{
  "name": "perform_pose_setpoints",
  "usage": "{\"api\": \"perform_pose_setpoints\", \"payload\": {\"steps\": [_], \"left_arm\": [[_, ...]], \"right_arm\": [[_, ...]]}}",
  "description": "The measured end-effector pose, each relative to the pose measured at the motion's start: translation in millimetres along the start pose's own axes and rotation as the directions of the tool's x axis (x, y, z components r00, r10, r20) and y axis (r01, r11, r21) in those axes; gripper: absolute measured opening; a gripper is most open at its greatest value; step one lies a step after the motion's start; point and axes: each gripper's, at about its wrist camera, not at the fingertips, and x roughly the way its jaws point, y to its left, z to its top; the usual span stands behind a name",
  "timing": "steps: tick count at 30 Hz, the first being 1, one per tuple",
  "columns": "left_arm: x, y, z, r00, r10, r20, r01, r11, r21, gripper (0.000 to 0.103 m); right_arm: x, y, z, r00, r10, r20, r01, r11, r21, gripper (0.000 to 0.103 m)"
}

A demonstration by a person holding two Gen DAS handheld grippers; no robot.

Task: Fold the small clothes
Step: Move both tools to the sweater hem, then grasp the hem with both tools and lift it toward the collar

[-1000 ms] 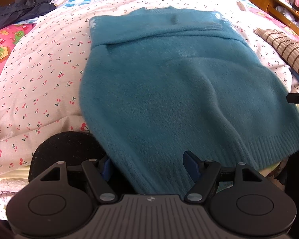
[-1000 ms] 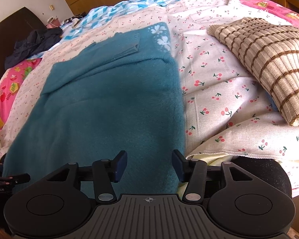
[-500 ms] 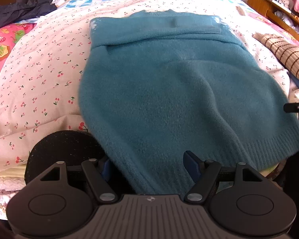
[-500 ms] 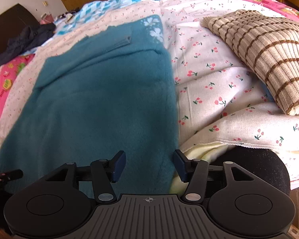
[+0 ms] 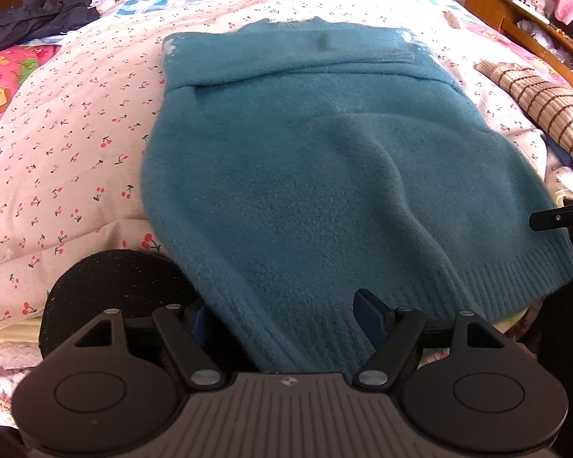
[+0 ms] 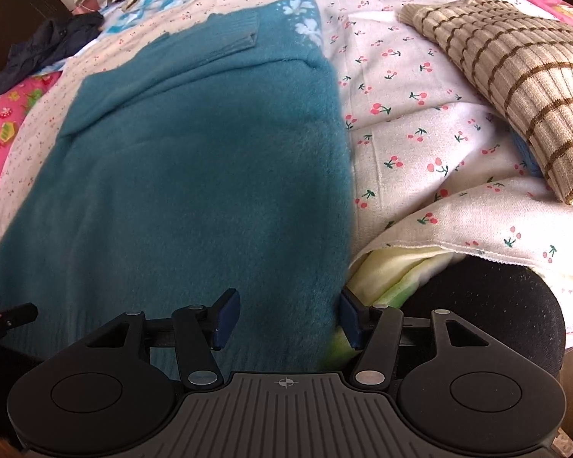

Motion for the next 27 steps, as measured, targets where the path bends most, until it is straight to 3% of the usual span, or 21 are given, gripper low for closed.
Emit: {"api": "perform_pose_setpoints", "payload": {"steps": [17, 21, 25, 27], "left_arm": [[-3, 0, -2, 1.0, -0.006, 0.004, 0.006, 1.0, -0.013, 0.074], [-3, -1, 0, 1.0, -0.004, -0.011, 0.004, 1.0, -0.023, 0.07], [-4, 7, 4, 0.999, -0.022, -0.025, 0.021, 0.997, -0.075, 0.058], [-6, 13, 5, 0.999, -0.041, -0.028, 0.037, 0.993, -0.113, 0.053]], "right_arm": [[-4, -11, -7, 0.997, 0.081, -0.001, -0.081, 0.995, 0.059, 0.052], [-5, -16, -8, 0.994, 0.112, -0.015, -0.111, 0.991, 0.071, 0.039], [-5, -22, -9, 0.989, 0.145, -0.027, -0.141, 0.985, 0.099, 0.024], [-6, -21, -11, 0.988, 0.153, -0.028, -0.149, 0.983, 0.108, 0.021]]}}
